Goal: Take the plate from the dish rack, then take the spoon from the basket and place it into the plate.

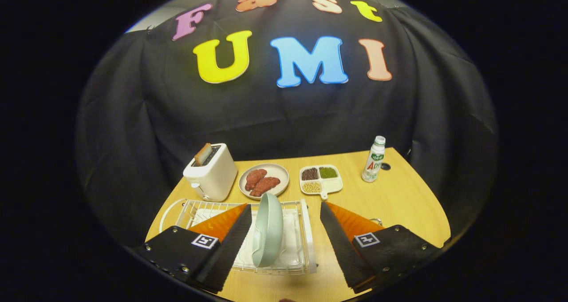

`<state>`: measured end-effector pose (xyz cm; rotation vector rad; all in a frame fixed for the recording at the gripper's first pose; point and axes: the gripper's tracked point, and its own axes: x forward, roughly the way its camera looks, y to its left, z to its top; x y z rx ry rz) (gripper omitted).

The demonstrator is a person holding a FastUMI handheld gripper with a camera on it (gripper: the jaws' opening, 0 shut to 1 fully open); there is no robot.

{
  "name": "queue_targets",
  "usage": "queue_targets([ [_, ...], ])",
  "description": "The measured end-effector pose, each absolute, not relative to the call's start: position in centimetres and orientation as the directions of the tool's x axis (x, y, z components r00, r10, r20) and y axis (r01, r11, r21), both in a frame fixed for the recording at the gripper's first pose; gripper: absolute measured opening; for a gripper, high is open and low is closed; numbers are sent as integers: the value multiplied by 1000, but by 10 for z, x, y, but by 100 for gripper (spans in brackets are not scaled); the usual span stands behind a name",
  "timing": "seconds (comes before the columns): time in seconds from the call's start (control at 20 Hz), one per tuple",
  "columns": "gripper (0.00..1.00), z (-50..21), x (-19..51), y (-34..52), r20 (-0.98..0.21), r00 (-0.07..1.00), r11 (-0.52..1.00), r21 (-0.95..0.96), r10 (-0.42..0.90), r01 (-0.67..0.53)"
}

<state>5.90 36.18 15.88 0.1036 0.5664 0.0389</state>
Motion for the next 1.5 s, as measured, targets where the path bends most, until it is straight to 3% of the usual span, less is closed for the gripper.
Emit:
queue_targets([
  [0.25, 95, 116, 72, 368, -666, 744, 998, -4, -55, 70],
  [0.3, 88, 111, 77, 370, -680, 729, 996, -27, -78, 82],
  [0.45, 84, 102, 86, 367, -686, 698, 978, -166, -205, 124],
  [0.5, 63, 98, 87, 369, -690, 684, 970, -200, -237, 135],
  [0.7, 27, 87, 87, 373, -686, 642, 936, -312, -342, 165],
  [0.8, 24, 90, 87, 379, -681, 646, 935, -309, -345, 173],
  [0.9, 10, 95, 85, 391, -676, 649, 930, -332, -350, 156],
  [1.1, 10, 106, 83, 407, -636, 656, 885, -451, -407, 111],
  [1.5, 10, 142, 95, 411, -534, 696, 829, -536, -479, 159],
])
